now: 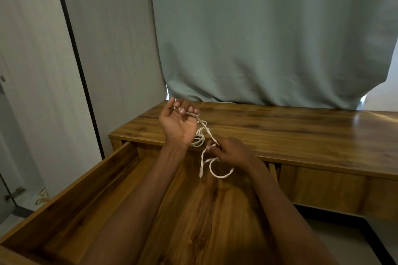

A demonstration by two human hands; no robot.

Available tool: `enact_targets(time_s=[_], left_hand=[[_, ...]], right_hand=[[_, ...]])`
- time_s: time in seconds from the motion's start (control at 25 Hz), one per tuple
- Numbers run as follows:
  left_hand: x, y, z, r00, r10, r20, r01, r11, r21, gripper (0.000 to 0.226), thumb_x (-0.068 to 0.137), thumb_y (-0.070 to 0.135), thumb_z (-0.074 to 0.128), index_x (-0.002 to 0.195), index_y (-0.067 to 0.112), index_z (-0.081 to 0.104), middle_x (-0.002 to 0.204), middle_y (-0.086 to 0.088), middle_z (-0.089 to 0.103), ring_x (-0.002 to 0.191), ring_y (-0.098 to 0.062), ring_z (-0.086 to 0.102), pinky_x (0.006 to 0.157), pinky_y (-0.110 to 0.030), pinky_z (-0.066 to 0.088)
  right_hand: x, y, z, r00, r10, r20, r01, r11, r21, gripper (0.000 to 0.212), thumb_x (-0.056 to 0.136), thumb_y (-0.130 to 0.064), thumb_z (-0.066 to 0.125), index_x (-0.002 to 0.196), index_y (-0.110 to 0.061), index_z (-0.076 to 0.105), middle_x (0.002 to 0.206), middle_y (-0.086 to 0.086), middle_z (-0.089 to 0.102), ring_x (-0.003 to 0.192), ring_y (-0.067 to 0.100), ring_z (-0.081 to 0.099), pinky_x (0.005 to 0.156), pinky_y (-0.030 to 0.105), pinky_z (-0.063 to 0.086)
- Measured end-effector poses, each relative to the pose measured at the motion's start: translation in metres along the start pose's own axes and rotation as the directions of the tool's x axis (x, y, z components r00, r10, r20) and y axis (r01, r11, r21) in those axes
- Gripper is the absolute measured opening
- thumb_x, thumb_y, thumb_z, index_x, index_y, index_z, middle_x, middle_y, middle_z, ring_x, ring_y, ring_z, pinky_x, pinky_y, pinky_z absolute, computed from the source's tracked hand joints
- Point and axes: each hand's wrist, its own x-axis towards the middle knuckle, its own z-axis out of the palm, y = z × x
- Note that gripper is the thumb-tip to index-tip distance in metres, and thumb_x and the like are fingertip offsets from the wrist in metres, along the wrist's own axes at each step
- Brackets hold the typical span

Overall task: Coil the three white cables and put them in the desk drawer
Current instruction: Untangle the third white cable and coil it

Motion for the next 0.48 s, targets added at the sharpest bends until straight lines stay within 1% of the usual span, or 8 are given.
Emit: enact_targets(time_s=[0.12, 0.2, 0.24, 0.28, 0.36, 0.4, 0.44, 0.48], left_hand=[[0.005, 0.002, -0.001, 0.992, 0.102, -0.076, -0.086, 0.979, 0.187, 0.03, 0.102, 0.023, 0.039, 0.075, 0.015, 0.048, 0.062, 0.0, 0.045, 0.061, -0.015, 0.046, 0.067, -0.028, 0.042], [0.013, 0.001, -0.009, 0.981, 0.165, -0.105, -0.104, 0.895, 0.434, 0.029, 0.105, 0.02, 0.041, 0.079, 0.013, 0.05, 0.067, -0.002, 0.05, 0.06, -0.011, 0.051, 0.064, -0.024, 0.045], [0.014, 0.001, -0.014, 0.977, 0.197, -0.081, -0.103, 0.768, 0.632, 0.031, 0.105, 0.021, 0.042, 0.078, 0.011, 0.052, 0.067, -0.003, 0.053, 0.058, -0.009, 0.052, 0.06, -0.021, 0.045], [0.014, -0.001, -0.02, 0.978, 0.206, -0.029, -0.091, 0.55, 0.83, 0.035, 0.106, 0.023, 0.042, 0.076, 0.01, 0.054, 0.065, -0.002, 0.055, 0.056, -0.006, 0.052, 0.059, -0.021, 0.044], [0.005, -0.005, -0.027, 0.994, 0.084, 0.07, -0.077, 0.085, 0.993, 0.041, 0.106, 0.027, 0.043, 0.069, 0.013, 0.055, 0.063, 0.001, 0.056, 0.054, -0.001, 0.051, 0.062, -0.026, 0.042], [-0.001, -0.007, -0.028, 0.998, 0.013, 0.062, -0.061, -0.065, 0.996, 0.043, 0.105, 0.028, 0.044, 0.065, 0.018, 0.055, 0.062, 0.005, 0.056, 0.055, 0.0, 0.051, 0.066, -0.028, 0.041], [-0.005, -0.008, -0.029, 0.998, -0.051, 0.031, -0.039, -0.158, 0.987, 0.045, 0.105, 0.032, 0.044, 0.063, 0.023, 0.055, 0.062, 0.008, 0.056, 0.057, 0.0, 0.052, 0.07, -0.028, 0.04], [-0.006, -0.008, -0.03, 0.992, -0.124, -0.012, -0.014, -0.207, 0.978, 0.048, 0.105, 0.039, 0.042, 0.06, 0.026, 0.054, 0.059, 0.008, 0.055, 0.058, -0.002, 0.051, 0.071, -0.029, 0.038]], right_hand=[[-0.001, -0.018, -0.002, 0.998, -0.064, 0.022, 0.066, 0.996, -0.064, 0.023, 0.093, -0.032, 0.053, 0.112, -0.042, 0.063, 0.09, -0.004, 0.073, 0.08, 0.017, 0.065, 0.068, 0.035, 0.049], [0.0, -0.026, -0.01, 0.992, -0.122, -0.035, 0.116, 0.982, -0.148, 0.033, 0.091, -0.023, 0.055, 0.116, -0.042, 0.068, 0.093, 0.002, 0.074, 0.085, 0.026, 0.065, 0.064, 0.032, 0.038], [0.002, -0.03, -0.014, 0.988, -0.142, -0.066, 0.128, 0.976, -0.179, 0.035, 0.091, -0.02, 0.055, 0.117, -0.04, 0.069, 0.095, 0.005, 0.074, 0.086, 0.029, 0.065, 0.063, 0.031, 0.034], [0.002, -0.033, -0.017, 0.984, -0.151, -0.092, 0.132, 0.973, -0.189, 0.036, 0.09, -0.018, 0.056, 0.116, -0.037, 0.071, 0.096, 0.007, 0.075, 0.085, 0.031, 0.066, 0.063, 0.03, 0.032], [0.001, -0.034, -0.02, 0.98, -0.139, -0.143, 0.111, 0.976, -0.188, 0.033, 0.088, -0.017, 0.056, 0.112, -0.032, 0.074, 0.091, 0.006, 0.075, 0.08, 0.031, 0.066, 0.059, 0.03, 0.029], [0.001, -0.031, -0.023, 0.978, -0.115, -0.175, 0.08, 0.978, -0.193, 0.032, 0.088, -0.017, 0.057, 0.11, -0.032, 0.075, 0.088, 0.004, 0.075, 0.078, 0.03, 0.066, 0.056, 0.03, 0.027], [0.001, -0.027, -0.028, 0.974, -0.083, -0.209, 0.04, 0.978, -0.204, 0.03, 0.089, -0.019, 0.057, 0.109, -0.033, 0.074, 0.087, 0.002, 0.075, 0.078, 0.028, 0.066, 0.055, 0.03, 0.027], [0.001, -0.023, -0.032, 0.97, -0.046, -0.238, -0.009, 0.975, -0.223, 0.028, 0.09, -0.022, 0.057, 0.11, -0.035, 0.073, 0.089, 0.0, 0.075, 0.08, 0.026, 0.067, 0.057, 0.03, 0.029]])
